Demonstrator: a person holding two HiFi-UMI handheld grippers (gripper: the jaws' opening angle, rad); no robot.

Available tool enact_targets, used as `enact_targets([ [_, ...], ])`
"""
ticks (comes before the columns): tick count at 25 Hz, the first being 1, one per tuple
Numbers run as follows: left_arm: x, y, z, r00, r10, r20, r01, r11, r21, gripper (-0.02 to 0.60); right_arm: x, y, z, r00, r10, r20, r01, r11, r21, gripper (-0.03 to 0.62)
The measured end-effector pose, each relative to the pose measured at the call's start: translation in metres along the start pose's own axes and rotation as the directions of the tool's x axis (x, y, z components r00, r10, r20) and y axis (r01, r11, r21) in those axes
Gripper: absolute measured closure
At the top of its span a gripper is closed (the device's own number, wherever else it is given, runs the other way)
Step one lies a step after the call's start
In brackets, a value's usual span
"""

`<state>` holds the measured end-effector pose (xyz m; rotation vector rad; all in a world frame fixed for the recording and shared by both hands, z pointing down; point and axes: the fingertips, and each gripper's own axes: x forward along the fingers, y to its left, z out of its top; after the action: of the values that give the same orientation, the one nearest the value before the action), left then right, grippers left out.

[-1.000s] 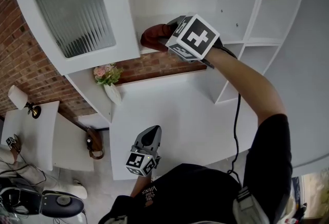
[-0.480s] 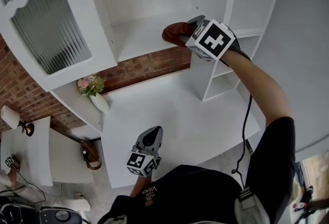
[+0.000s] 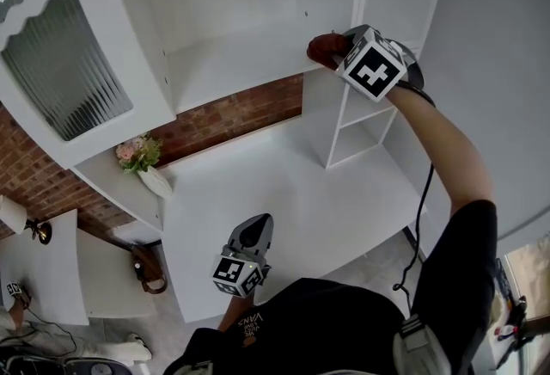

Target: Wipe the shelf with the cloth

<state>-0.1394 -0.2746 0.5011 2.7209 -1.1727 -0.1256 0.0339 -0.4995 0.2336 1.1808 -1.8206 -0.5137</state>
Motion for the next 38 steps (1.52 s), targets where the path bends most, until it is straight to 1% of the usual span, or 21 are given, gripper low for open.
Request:
enact_targets([
  [4,0.003,-0.004,-0.002,1.0,-0.006,-0.003,0.006,1.0,-0.002,0.575,-0.001,-0.008,-0.011,0.999,-0.037,-0.016,0.037,0.999,-0.013,0.491],
  [8,0.002,-0.006,-0.002,1.0,-0.001,-0.003,0.001,1.0,-0.005,0.575,-0.004,-0.008,-0.014,0.999,-0.04,0.014,0.039,0.999,0.025,0.491],
  [12,0.001,-0.005,-0.002,1.0,0.015,-0.004,-0.015,1.0,0.001,0.574,-0.011,-0.006,-0.006,0.995,-0.039,0.094,0.031,0.995,0.09,0.491],
  [16,-0.002,-0.005,0.001,0.999,0.039,0.005,-0.039,0.999,0.008,0.574,-0.029,0.002,0.005,0.979,-0.033,0.202,0.008,0.993,0.122,0.491],
  [20,-0.004,-0.004,0.007,0.997,0.077,0.019,-0.077,0.997,0.028,0.575,-0.047,0.023,0.01,0.948,0.005,0.317,-0.055,0.987,0.149,0.491],
  [26,-0.009,-0.008,0.014,0.989,0.146,0.038,-0.148,0.988,0.053,0.575,-0.068,0.068,0.005,0.879,0.086,0.469,-0.196,0.962,0.192,0.491],
  [29,-0.011,-0.014,0.016,0.982,0.184,0.046,-0.186,0.981,0.063,0.575,-0.073,0.09,-0.004,0.841,0.112,0.529,-0.265,0.938,0.223,0.492],
  [33,-0.017,-0.025,0.016,0.971,0.234,0.053,-0.238,0.969,0.073,0.575,-0.075,0.115,-0.027,0.803,0.125,0.583,-0.34,0.899,0.275,0.493],
  [35,-0.02,-0.032,0.014,0.964,0.259,0.05,-0.263,0.962,0.079,0.575,-0.075,0.126,-0.039,0.788,0.128,0.602,-0.371,0.88,0.298,0.493],
  [38,-0.023,-0.042,0.008,0.955,0.293,0.045,-0.296,0.952,0.082,0.575,-0.075,0.145,-0.06,0.774,0.134,0.619,-0.408,0.854,0.325,0.493],
])
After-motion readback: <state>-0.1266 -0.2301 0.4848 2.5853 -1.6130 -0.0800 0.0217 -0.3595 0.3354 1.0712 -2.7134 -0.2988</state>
